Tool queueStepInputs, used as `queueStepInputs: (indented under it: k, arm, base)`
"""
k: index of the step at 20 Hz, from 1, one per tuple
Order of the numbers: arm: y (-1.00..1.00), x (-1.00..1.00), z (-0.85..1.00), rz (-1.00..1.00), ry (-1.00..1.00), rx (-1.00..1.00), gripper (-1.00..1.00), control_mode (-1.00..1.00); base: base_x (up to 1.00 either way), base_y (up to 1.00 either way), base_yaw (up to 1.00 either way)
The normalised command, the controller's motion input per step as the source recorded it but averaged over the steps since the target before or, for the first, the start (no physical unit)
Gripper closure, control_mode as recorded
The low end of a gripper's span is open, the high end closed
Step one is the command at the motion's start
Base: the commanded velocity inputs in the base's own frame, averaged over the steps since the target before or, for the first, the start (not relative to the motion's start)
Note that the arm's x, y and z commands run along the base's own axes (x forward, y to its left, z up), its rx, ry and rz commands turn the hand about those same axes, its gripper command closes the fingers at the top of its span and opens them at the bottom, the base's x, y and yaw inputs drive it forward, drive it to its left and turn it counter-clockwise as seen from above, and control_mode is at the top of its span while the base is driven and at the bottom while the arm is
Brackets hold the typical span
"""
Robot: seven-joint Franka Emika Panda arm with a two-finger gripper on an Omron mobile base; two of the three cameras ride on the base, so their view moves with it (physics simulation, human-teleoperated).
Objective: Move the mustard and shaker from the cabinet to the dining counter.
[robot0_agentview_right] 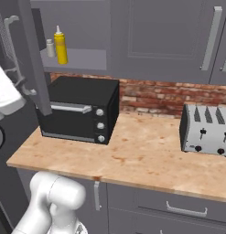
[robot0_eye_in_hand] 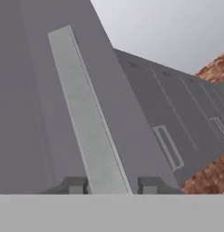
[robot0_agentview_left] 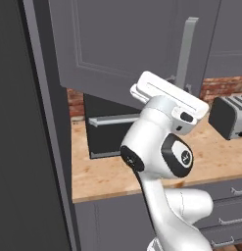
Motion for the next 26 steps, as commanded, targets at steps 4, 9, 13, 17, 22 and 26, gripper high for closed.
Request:
queueStepInputs:
  k: [4,9,13,17,22,26]
  arm:
    - [0.12,-0.16,0.04,-0.05,-0.08,0.00,-1.00,-1.00]
    - [0.27,-0.02,0.03,0.00,-0.12,0.00,-1.00,-1.00]
    - [0.18,-0.39,0.08,-0.01,-0.18,0.00,-1.00,-1.00]
    - [-0.21,-0.61,0.11,-0.01,-0.05,0.01,-1.00,-1.00]
    - [-0.81,-0.35,0.00,0.09,0.00,0.15,-1.00,-1.00]
    - [-0.97,-0.23,0.00,0.16,0.00,0.26,-1.00,-1.00]
  base:
    - [0.00,0.00,0.00]
    - [0.00,0.00,0.00]
    - [0.00,0.00,0.00]
    - [0.00,0.00,0.00]
    - [0.00,0.00,0.00]
    - [0.00,0.00,0.00]
